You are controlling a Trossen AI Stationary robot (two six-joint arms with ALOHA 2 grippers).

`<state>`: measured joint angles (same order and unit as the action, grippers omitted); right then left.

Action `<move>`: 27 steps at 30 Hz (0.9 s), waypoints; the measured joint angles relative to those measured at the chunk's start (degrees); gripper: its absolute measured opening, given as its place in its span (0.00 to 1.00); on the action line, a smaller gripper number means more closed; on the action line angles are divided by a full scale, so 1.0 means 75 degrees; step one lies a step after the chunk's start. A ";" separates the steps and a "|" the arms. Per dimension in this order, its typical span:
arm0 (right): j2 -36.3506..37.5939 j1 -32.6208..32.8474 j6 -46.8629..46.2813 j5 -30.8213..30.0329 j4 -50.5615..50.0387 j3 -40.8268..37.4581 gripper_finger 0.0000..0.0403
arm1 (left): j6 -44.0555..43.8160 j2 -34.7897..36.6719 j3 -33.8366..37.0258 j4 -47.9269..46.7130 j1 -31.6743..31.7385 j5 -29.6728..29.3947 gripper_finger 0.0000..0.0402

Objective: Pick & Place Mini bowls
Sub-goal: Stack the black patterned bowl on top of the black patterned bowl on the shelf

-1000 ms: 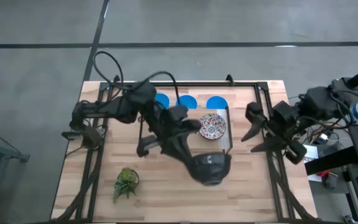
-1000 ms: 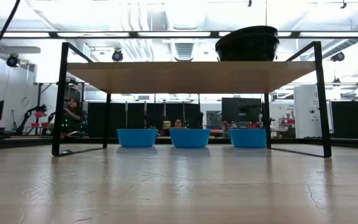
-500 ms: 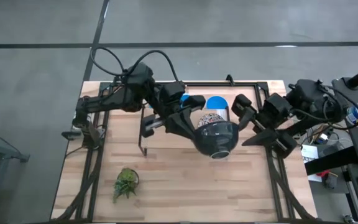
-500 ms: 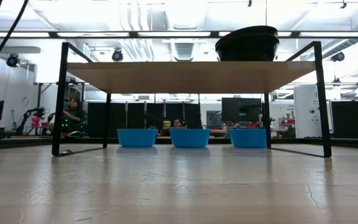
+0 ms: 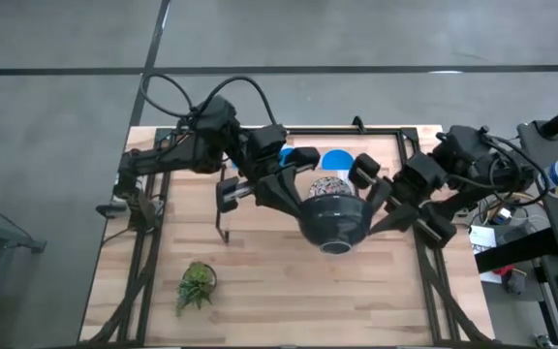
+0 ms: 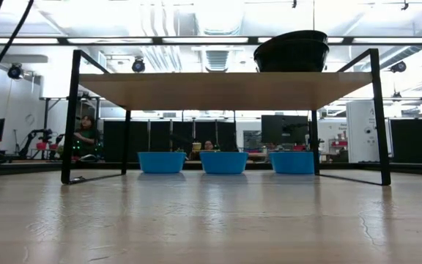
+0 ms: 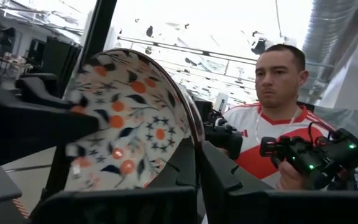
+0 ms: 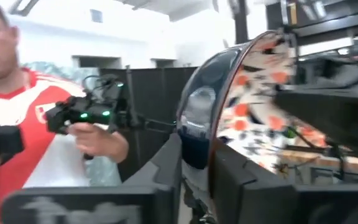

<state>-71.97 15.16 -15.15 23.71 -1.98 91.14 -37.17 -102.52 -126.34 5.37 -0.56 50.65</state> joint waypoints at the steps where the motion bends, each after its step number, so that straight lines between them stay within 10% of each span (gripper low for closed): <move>1: -0.0046 -0.0008 0.0020 0.0091 0.0005 0.0047 0.11 | 0.0000 -0.0002 0.0000 0.0002 0.0014 0.0000 0.00; 27: -0.0282 -0.0119 0.0927 -0.0207 0.0087 0.0603 0.03 | 0.0922 0.0211 -0.0001 -0.0030 0.0945 -0.2537 0.47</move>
<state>-74.08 14.26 -8.20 22.16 -1.32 95.66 -30.25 -100.94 -126.35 5.14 6.52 31.63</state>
